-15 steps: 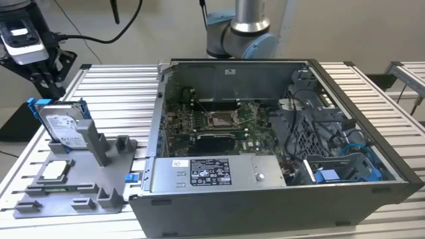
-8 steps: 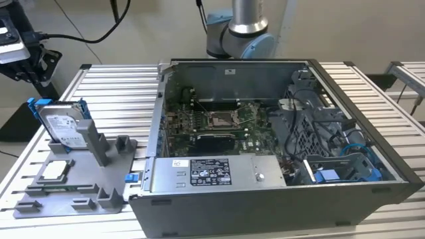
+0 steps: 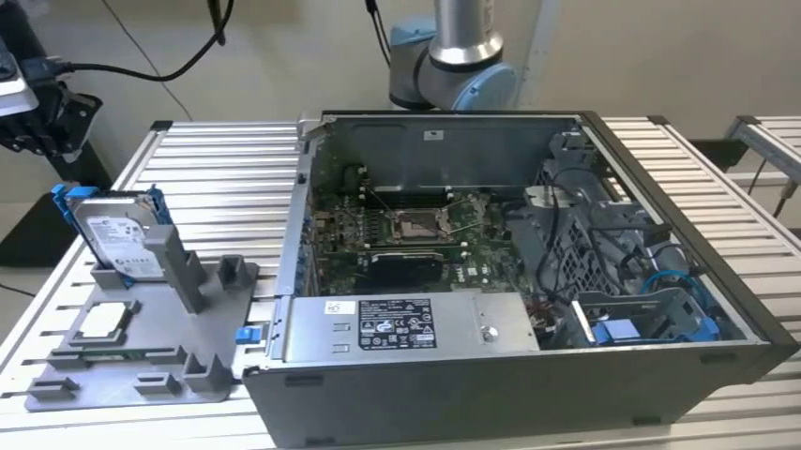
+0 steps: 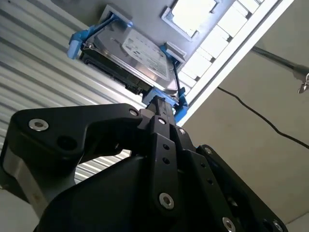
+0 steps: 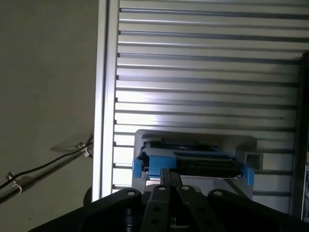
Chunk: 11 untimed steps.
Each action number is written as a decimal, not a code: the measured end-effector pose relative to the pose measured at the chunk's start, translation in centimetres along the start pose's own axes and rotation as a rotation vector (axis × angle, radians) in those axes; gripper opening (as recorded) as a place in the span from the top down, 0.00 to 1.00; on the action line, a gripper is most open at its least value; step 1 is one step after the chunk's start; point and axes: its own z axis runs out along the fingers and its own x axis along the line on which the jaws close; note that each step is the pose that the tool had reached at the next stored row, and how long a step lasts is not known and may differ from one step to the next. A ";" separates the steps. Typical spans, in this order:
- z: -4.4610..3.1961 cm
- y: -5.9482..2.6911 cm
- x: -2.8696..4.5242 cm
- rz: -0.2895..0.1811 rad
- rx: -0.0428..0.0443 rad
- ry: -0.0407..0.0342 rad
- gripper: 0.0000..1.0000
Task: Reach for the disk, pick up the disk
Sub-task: 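Reach for the disk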
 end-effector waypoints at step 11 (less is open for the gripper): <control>0.01 0.06 0.01 -0.017 -0.0011 0.0052 1.00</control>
